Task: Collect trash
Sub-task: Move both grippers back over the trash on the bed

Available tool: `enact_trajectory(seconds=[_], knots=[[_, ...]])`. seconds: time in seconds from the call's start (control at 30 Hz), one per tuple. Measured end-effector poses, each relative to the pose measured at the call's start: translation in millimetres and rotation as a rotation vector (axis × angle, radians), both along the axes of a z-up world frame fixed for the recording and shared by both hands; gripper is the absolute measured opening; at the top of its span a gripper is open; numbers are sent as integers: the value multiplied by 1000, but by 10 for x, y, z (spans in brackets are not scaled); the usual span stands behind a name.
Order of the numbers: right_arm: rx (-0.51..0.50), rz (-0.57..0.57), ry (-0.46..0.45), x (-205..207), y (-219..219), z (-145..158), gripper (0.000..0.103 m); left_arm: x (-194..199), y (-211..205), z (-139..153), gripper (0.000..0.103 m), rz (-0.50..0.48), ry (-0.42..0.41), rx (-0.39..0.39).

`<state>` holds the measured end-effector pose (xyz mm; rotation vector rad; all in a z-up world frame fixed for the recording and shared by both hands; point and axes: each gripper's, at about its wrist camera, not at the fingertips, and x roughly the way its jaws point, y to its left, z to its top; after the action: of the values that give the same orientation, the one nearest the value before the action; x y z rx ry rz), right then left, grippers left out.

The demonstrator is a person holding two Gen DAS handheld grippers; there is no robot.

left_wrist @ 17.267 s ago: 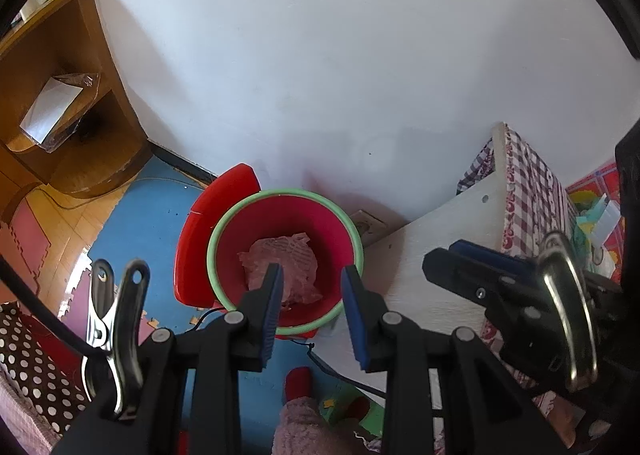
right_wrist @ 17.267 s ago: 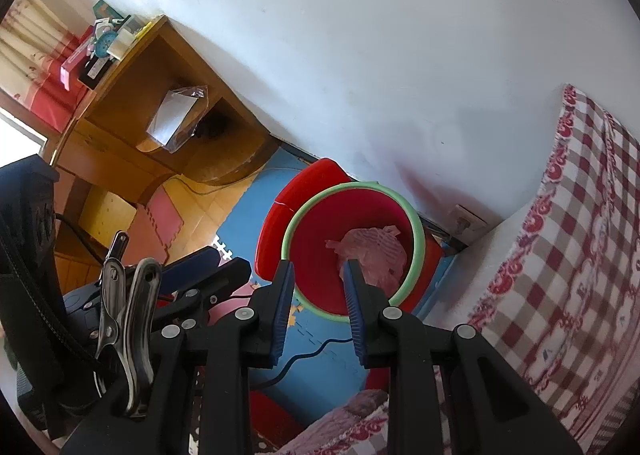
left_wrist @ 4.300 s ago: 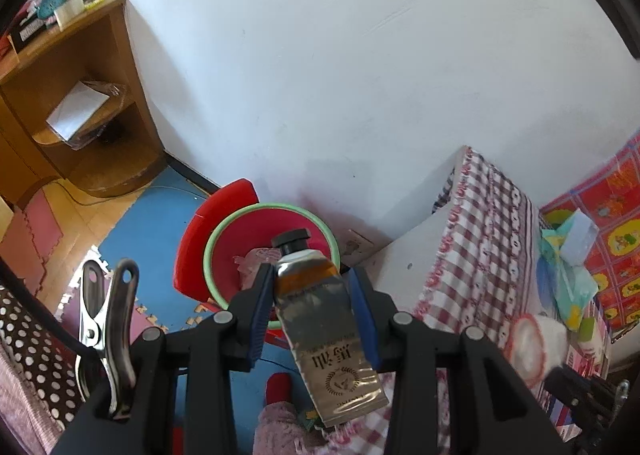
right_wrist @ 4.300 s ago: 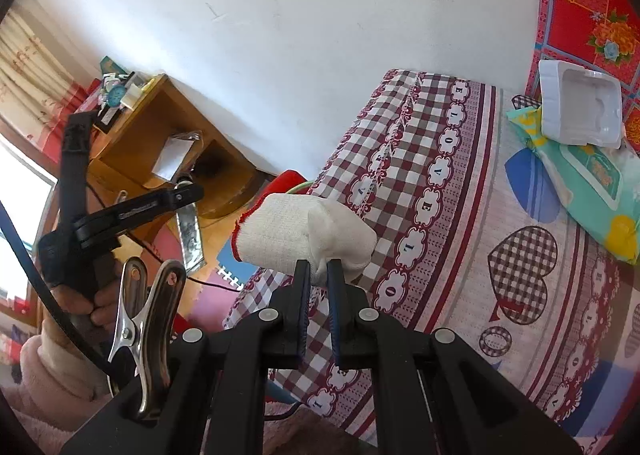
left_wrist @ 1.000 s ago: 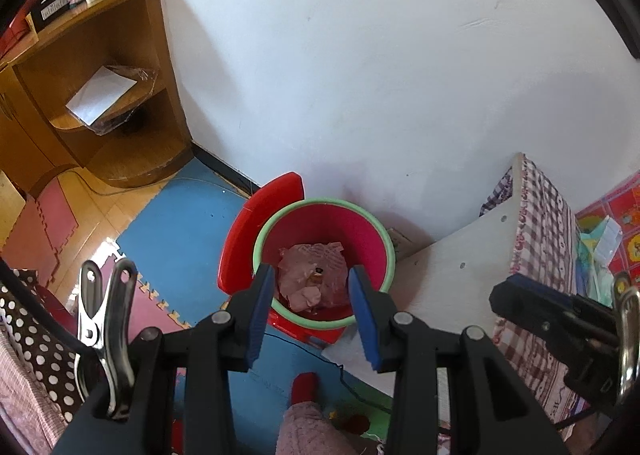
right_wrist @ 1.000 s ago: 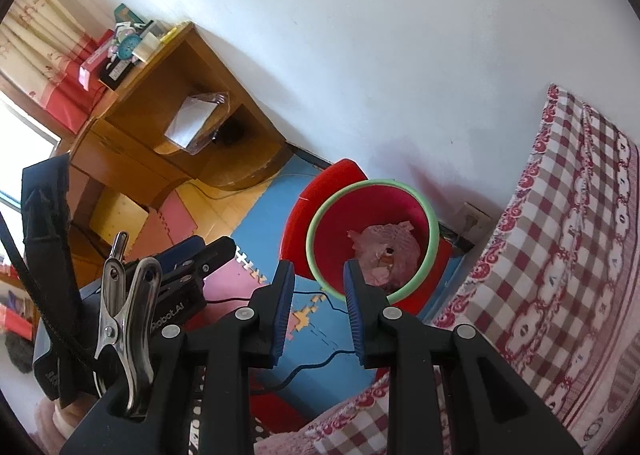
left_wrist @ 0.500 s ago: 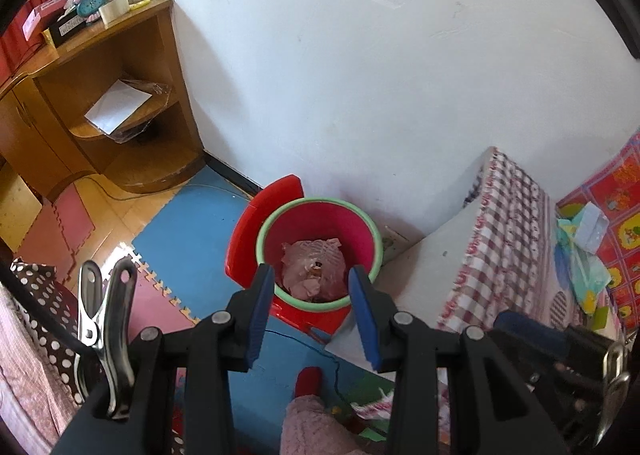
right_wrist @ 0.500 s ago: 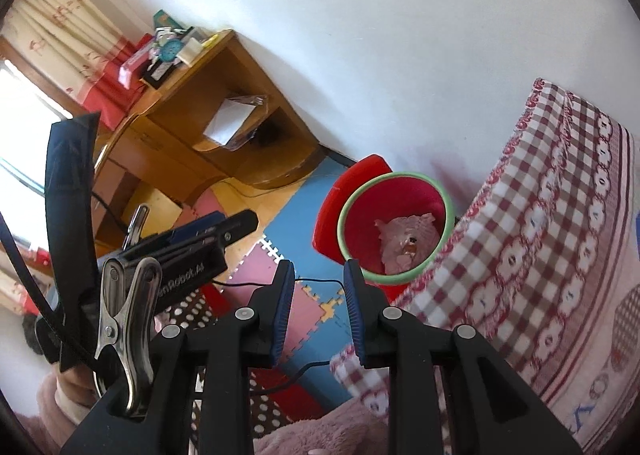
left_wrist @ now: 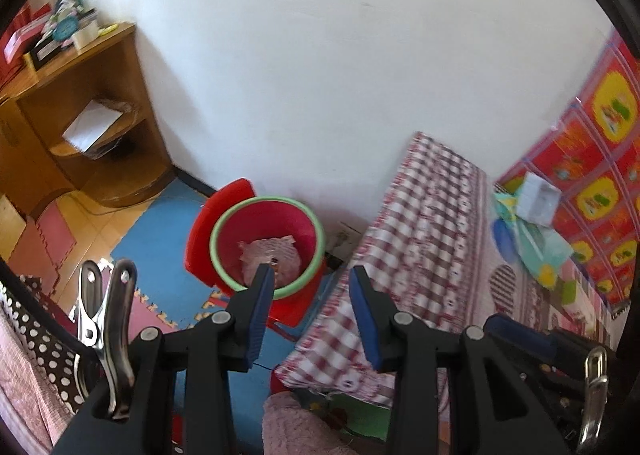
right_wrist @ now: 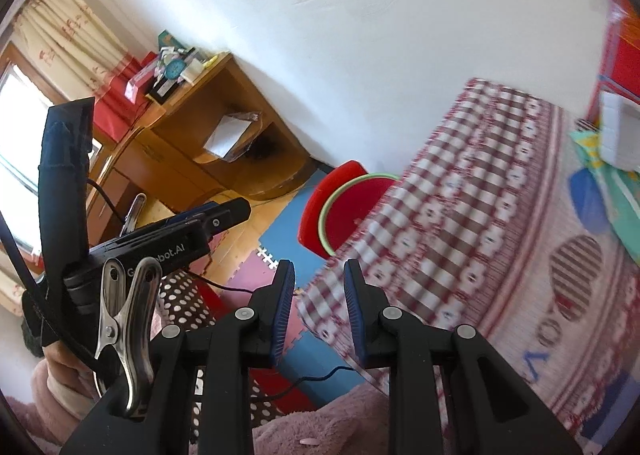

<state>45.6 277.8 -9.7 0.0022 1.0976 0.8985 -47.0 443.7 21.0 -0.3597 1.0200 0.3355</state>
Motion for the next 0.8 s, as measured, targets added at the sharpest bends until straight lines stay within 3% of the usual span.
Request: enact_trajectory(seconds=[0.43,0.8], knots=[[8,-170,-19,-16,-1045,48,27,201,-930,64,40,-141,-20,-6],[6,-284,-48,71,-1656,88,27,438,-1519,161,40,-240,-39,-1]])
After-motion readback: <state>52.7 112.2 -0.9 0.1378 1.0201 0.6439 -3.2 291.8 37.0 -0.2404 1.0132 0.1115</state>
